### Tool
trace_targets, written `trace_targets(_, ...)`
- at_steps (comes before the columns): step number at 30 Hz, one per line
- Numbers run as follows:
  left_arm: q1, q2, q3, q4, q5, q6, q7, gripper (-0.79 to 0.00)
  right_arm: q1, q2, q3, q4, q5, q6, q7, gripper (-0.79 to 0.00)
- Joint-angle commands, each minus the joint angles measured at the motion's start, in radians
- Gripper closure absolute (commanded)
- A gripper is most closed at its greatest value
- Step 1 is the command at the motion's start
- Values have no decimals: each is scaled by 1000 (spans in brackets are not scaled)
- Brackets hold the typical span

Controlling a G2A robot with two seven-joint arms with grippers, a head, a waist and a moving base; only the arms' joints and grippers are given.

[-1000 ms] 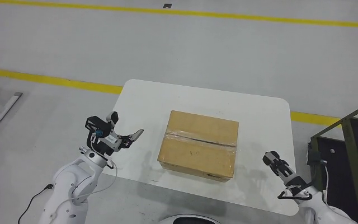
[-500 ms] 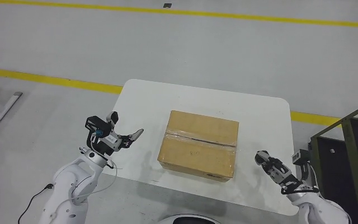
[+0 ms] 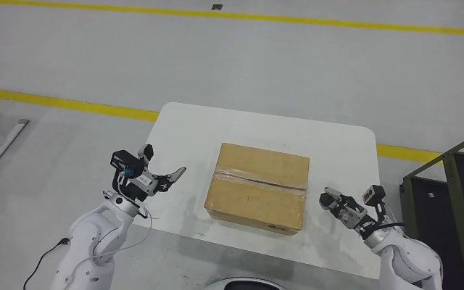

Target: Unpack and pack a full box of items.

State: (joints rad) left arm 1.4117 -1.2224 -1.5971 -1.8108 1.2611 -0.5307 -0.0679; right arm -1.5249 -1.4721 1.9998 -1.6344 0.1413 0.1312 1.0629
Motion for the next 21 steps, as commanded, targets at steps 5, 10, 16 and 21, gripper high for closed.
trace_targets(5,0,0,0,0,0,0,0,-785,3,11,-55,-14,-56,-15,-46,-348)
trace_targets(10,0,0,0,0,0,0,0,-785,3,19,-95,-25,-107,-23,-101,-302)
trace_targets(16,0,0,0,0,0,0,0,-785,12,29,-134,-29,-137,-25,-140,-296)
trace_targets(21,0,0,0,0,0,0,0,-785,14,38,-152,-40,-140,-24,-163,-277)
